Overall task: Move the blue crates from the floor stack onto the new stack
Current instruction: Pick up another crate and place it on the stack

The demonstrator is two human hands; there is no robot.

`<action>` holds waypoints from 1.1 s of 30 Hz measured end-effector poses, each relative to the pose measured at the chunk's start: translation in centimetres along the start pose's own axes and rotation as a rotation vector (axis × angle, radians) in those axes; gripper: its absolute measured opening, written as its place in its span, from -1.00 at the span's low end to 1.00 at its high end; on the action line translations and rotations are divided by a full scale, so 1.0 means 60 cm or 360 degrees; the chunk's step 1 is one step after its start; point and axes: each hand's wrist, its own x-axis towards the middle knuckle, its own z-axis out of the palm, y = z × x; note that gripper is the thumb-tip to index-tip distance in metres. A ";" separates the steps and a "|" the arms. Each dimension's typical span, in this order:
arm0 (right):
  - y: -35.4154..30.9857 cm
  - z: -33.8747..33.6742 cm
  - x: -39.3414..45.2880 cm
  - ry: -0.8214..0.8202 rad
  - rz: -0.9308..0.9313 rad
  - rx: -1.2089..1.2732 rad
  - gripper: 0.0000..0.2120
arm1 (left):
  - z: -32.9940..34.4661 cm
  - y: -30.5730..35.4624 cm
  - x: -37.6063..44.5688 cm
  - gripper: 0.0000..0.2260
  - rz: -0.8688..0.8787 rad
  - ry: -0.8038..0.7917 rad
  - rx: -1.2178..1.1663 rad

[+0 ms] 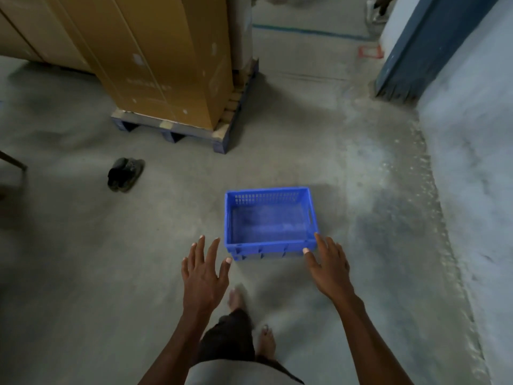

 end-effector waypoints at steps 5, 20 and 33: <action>0.013 0.014 0.215 -0.0166 -0.0022 -0.0098 -0.41 | 0.084 0.010 0.193 -0.48 -0.0089 -0.0188 0.0055; 0.270 0.302 0.743 -0.0612 0.0387 -0.0057 -0.50 | 0.520 -0.166 0.628 -0.59 -0.0813 -0.0184 -0.0261; 0.377 0.490 0.908 0.0017 0.0811 0.0691 -0.58 | 0.705 -0.332 0.721 -0.59 -0.1177 -0.0174 -0.0916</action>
